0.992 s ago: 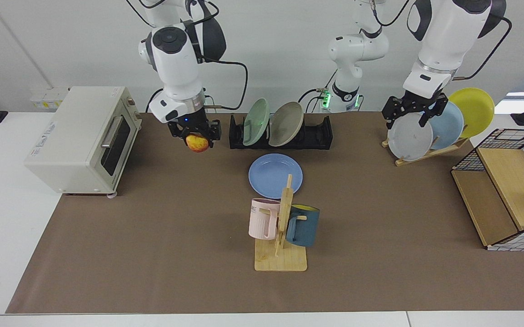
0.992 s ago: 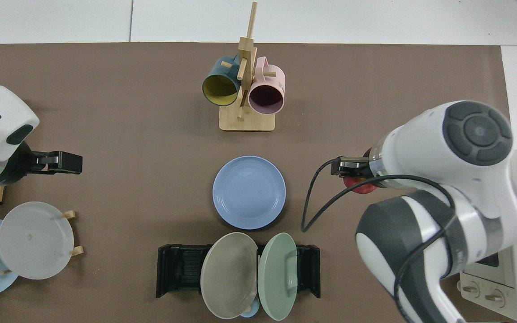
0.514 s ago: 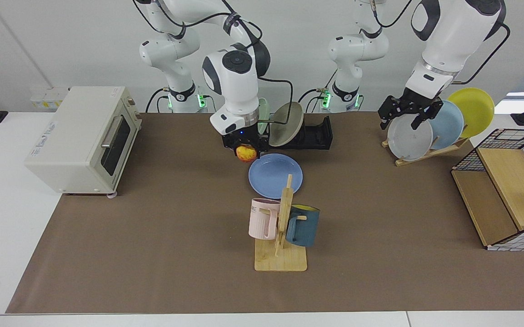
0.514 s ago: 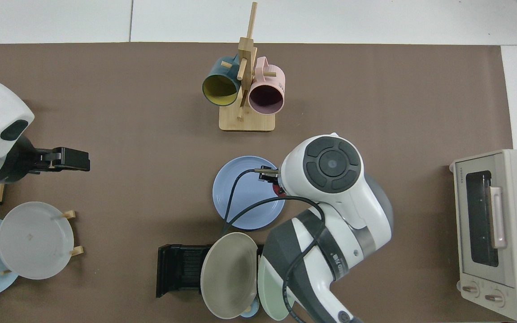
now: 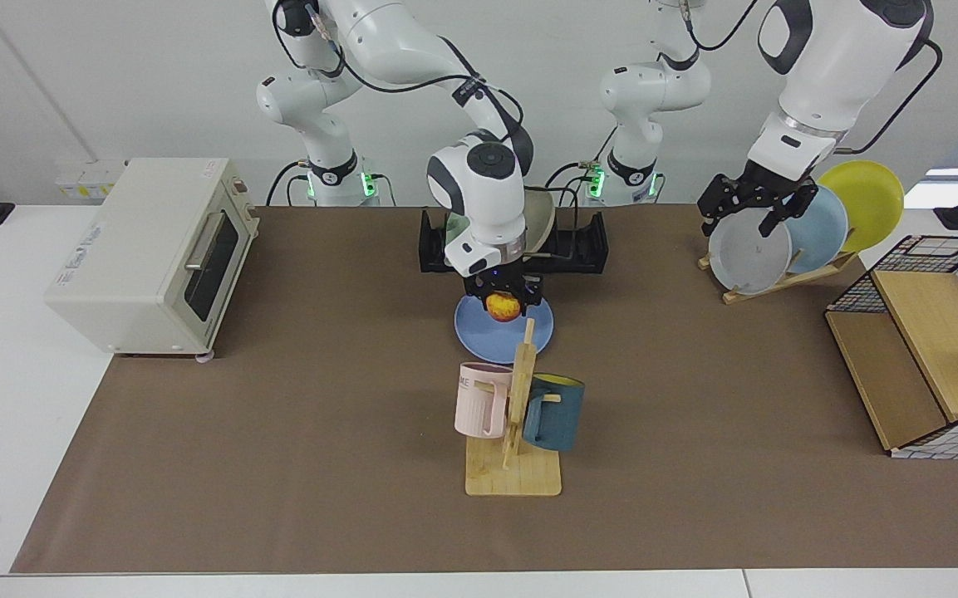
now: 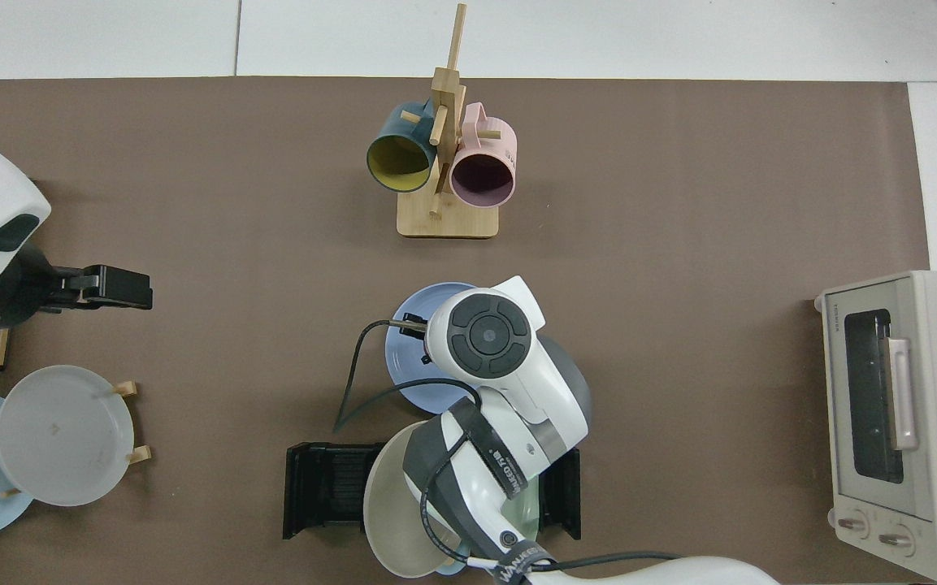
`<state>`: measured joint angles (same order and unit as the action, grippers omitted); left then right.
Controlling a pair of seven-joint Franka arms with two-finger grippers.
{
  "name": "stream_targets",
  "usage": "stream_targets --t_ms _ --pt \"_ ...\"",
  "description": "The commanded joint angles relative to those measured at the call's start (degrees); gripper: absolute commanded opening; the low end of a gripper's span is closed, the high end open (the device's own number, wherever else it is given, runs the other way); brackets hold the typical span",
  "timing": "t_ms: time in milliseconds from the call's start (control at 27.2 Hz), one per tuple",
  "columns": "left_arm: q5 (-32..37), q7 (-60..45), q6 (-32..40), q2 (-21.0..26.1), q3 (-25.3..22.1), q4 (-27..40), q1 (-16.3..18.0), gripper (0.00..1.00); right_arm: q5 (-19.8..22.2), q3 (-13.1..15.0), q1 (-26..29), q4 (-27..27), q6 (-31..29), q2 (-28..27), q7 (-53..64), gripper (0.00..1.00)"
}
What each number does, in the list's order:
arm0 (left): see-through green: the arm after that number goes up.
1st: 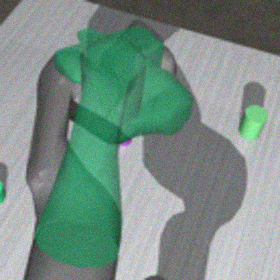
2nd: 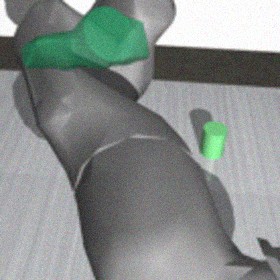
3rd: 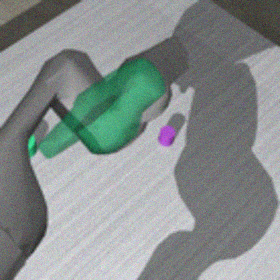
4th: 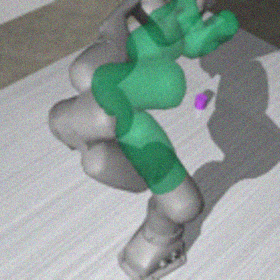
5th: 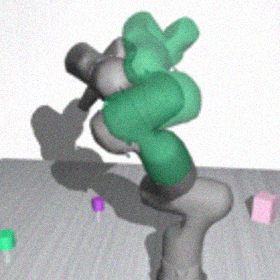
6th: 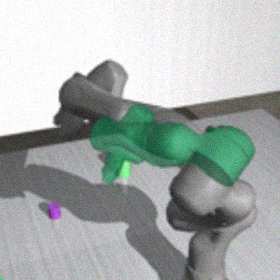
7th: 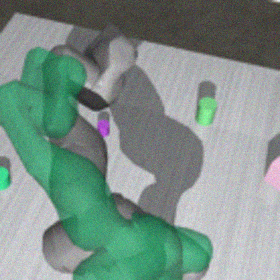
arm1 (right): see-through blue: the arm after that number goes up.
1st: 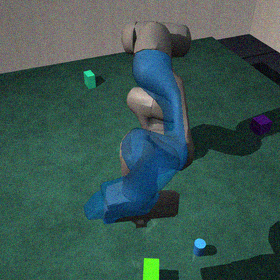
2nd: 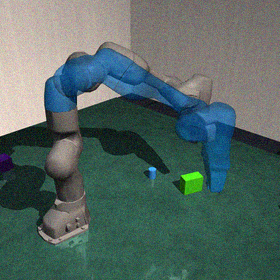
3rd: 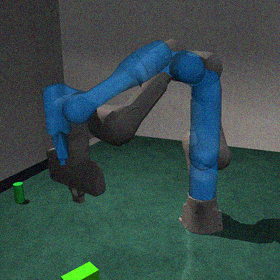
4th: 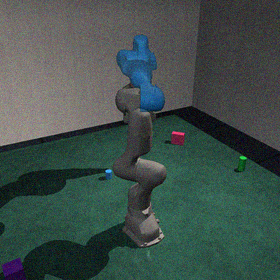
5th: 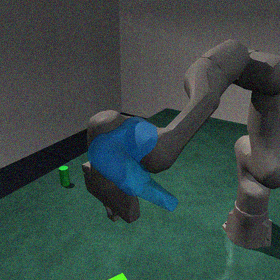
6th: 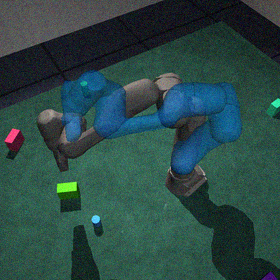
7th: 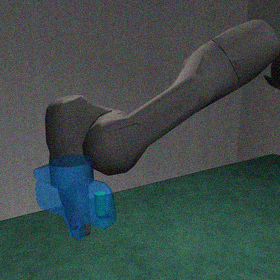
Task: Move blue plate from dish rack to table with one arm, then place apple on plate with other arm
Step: 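Carry the apple with the right gripper and lower it onto the blue plate, then open the right gripper and withdraw it from the apple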
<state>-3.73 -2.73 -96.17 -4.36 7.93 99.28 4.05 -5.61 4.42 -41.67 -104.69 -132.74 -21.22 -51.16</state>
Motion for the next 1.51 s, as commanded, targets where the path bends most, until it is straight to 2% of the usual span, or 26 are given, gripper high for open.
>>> stream_targets --t_ms 0,147,184,220,257,294,331,477,771,1102,1469 --pt "1.0 -2.6 1.6 2.2 -0.2 -3.4 -0.8 1.00 -2.0 0.4 -0.7 -1.5 -2.4 -1.1 -1.0 0.08" --pt "1.0 -2.1 1.3 2.2 -0.3 -3.2 -0.8 1.00 -2.0 0.3 -1.0 -2.5 -2.7 -1.6 -1.0 0.08" --pt "1.0 -2.1 1.3 2.1 -0.3 -3.1 -0.8 1.00 -2.0 0.4 -1.1 -2.6 -2.6 -1.6 -0.9 0.11" --pt "1.0 -2.0 1.3 2.1 -0.3 -3.1 -0.8 1.00 -2.0 0.3 -1.1 -2.8 -2.3 -1.6 -0.9 0.20" --pt "1.0 -2.0 1.3 2.1 -0.4 -3.0 -0.9 1.00 -2.1 0.2 -1.2 -2.8 -2.0 -1.5 -1.0 0.43" --pt "1.0 -2.0 1.2 2.1 -0.4 -3.0 -0.9 1.00 -2.5 0.2 -1.3 -2.7 -1.6 -1.5 -1.1 0.81" --pt "1.0 -2.0 1.3 2.0 -0.3 -3.0 -0.9 1.00 -2.7 0.2 -1.5 -2.7 -1.4 -1.4 -1.2 1.00" --pt "1.0 -2.0 1.3 2.0 -0.3 -2.9 -0.8 1.00 -2.7 0.5 -2.3 -1.7 -0.6 -1.0 -1.1 1.00" --pt "1.0 -1.8 1.3 1.9 -0.3 -2.7 -0.7 1.00 -1.4 1.1 -0.3 1.2 5.5 3.2 1.1 1.00" --pt "1.0 -1.6 1.2 1.8 -0.3 -2.6 -0.7 1.00 -1.4 1.0 8.3 1.5 11.4 10.4 17.7 1.00" --pt "1.0 -1.7 1.2 1.9 -0.3 -2.6 -0.7 1.00 -1.1 1.2 18.5 1.4 17.3 13.8 35.3 1.00"
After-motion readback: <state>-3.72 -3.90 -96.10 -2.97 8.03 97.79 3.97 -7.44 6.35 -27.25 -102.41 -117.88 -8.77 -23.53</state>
